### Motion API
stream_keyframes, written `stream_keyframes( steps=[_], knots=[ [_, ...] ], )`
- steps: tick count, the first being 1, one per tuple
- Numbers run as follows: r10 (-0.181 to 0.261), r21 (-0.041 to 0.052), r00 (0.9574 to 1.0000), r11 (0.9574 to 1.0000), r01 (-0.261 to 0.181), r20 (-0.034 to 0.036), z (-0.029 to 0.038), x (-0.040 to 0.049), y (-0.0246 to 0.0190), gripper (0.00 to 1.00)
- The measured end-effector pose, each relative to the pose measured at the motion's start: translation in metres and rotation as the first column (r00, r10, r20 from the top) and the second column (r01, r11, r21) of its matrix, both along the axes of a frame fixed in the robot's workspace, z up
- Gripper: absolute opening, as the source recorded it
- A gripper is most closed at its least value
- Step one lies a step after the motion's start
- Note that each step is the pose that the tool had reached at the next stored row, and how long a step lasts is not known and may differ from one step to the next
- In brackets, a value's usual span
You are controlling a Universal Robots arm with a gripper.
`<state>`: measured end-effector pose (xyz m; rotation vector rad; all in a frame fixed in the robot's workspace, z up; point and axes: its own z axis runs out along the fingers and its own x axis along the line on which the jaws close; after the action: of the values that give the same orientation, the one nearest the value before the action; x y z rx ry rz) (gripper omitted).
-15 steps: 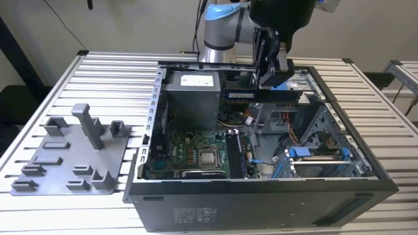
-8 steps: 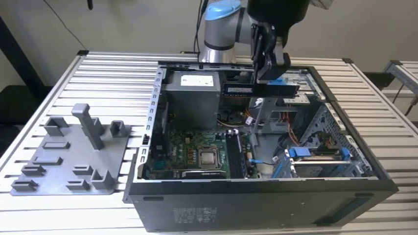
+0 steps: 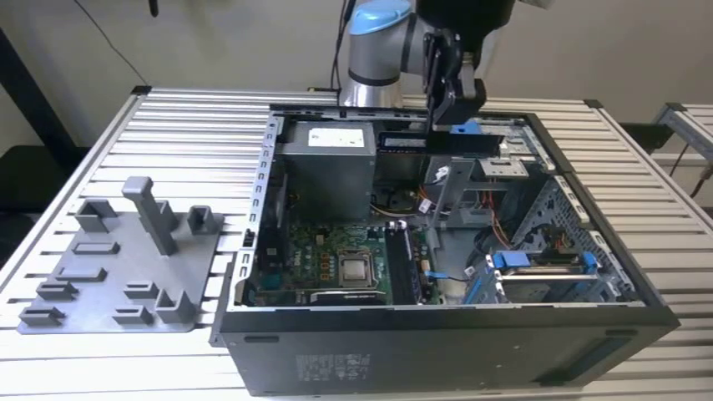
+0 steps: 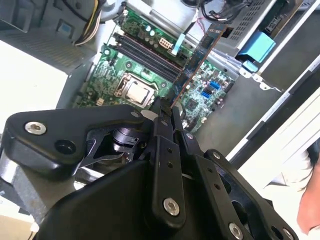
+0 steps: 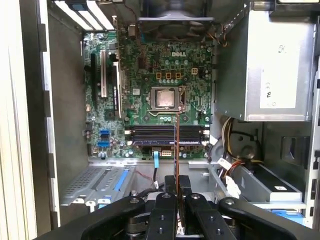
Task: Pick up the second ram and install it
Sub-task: 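Pick up the second ram and move it above second insertion slot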
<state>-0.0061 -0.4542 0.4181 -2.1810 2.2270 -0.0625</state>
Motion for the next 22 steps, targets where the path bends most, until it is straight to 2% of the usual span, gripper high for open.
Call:
stream_keyframes(
  steps=[14, 15, 22],
  knots=[
    [0.000, -0.0006, 1.0000, 1.0000, 0.000, 0.0000, -0.0023, -0.0061, 0.0456, 0.14],
    [0.000, -0.0008, 1.0000, 1.0000, 0.000, -0.0001, -0.0023, -0.0061, 0.0469, 0.14],
    [0.003, -0.0005, 1.0000, 1.0000, -0.003, 0.0001, -0.0024, -0.0035, 0.0468, 0.14]
  ],
)
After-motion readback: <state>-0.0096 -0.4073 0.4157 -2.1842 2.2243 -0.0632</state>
